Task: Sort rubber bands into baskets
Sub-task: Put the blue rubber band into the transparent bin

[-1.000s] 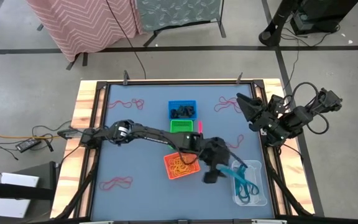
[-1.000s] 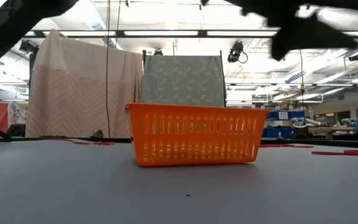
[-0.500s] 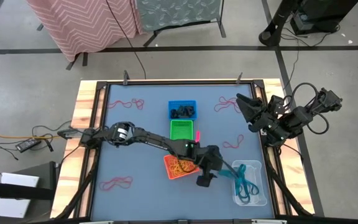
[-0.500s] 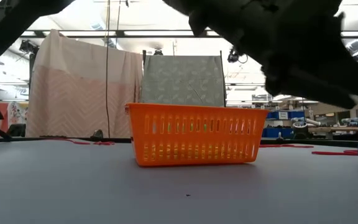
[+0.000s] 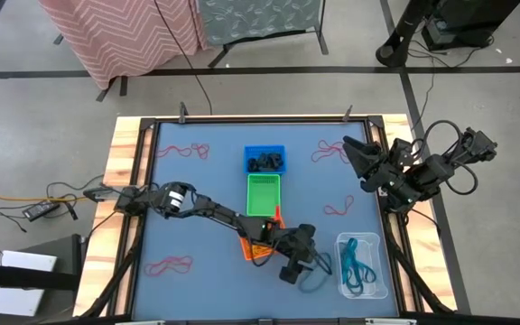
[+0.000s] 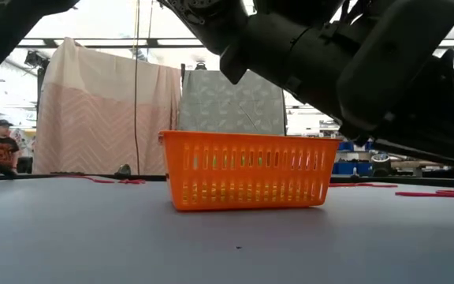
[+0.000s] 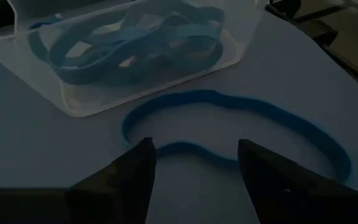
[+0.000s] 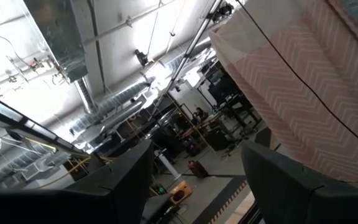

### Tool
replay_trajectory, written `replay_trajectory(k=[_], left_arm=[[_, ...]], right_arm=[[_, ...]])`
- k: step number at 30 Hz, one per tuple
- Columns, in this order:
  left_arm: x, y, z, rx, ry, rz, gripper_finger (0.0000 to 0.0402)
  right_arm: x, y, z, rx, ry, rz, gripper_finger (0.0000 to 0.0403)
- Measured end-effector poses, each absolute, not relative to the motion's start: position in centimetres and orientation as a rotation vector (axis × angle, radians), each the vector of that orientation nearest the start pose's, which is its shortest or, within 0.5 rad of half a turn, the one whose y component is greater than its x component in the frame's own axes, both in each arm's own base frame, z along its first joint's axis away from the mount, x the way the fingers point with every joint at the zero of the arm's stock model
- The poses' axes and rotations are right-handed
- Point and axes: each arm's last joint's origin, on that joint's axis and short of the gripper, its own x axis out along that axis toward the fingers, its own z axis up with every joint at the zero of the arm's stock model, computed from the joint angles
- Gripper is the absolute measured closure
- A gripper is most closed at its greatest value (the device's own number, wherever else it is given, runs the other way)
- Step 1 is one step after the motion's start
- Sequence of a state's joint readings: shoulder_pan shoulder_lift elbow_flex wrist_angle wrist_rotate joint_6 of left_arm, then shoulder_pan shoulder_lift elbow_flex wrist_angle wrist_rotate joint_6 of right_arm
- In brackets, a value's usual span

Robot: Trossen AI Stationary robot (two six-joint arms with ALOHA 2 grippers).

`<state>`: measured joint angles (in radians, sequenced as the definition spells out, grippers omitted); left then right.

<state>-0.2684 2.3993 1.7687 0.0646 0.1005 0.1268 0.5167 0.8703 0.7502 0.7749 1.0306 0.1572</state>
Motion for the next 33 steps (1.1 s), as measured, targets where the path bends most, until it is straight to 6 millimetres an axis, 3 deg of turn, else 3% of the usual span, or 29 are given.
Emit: replay_trajectory(k=[7,13,17,25,33], left_arm=[[50.9,-15.1,13.6,0.147,0.52,-0.4,0.0173],[50.8,-15.4,12.4,-0.172,0.608,-0.31,0.0173],[50.7,-16.0,12.4,-0.261,0.611,-0.256,0.0173],[50.1,-17.4,12.2,-0.2,0.589,-0.118,0.0173],[49.1,-19.6,12.0,0.069,0.567,-0.041,0.0184]], right_arm=[[15.8,6.1,38.4,0.605,-0.5,-0.461,0.0147],[15.8,6.1,38.4,0.603,-0.497,-0.461,0.0147],[15.9,6.2,38.3,0.597,-0.492,-0.462,0.0147],[16.1,6.2,38.1,0.597,-0.481,-0.491,0.0147],[16.1,6.2,38.1,0.615,-0.481,-0.505,0.0147]])
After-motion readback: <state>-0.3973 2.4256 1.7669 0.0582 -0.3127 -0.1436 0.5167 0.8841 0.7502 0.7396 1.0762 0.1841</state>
